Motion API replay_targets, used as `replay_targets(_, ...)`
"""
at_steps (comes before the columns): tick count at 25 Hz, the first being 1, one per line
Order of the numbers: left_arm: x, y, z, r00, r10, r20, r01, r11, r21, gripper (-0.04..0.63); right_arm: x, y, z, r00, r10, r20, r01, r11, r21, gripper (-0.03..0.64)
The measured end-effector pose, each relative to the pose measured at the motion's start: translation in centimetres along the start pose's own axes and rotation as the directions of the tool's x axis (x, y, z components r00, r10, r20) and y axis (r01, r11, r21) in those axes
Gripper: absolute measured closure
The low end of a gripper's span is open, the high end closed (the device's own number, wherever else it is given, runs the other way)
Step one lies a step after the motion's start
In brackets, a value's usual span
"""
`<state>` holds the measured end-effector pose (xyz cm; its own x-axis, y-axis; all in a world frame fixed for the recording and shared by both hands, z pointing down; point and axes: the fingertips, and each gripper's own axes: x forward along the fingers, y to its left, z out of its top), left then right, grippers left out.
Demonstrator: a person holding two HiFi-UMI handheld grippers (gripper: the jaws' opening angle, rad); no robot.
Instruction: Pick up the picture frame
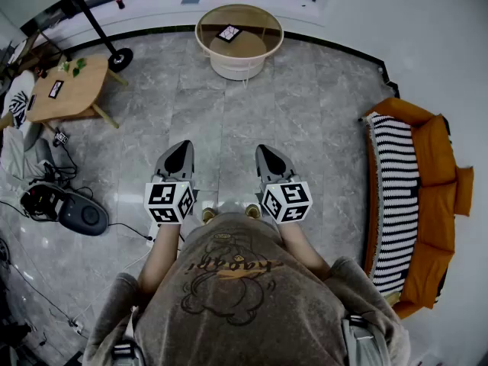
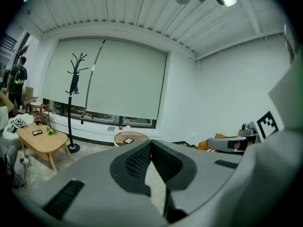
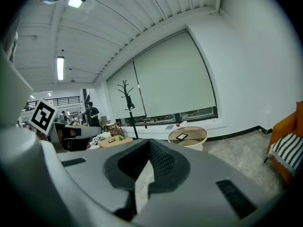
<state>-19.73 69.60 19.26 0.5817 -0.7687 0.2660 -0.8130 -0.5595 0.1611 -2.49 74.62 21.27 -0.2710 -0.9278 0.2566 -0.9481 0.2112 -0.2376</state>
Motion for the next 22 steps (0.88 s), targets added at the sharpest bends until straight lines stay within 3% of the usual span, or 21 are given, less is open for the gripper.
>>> replay_targets(11,-0.7,1.3,0.1,1.0,-0.01,-0.005,0.01,1.0,0.002,0.578,0.4,1.9,0.0,0.999,0.01,0.035,-0.012,0.999,0.04,0.598)
replay_targets(22,-1.2,4.9,-0.8,0.998,-0.069,-0.008,0.069,0.997,0.014,0.578,1.2,4.4,-2.1,0.995,-0.059,0.084,0.052,0.996,0.079,0.598)
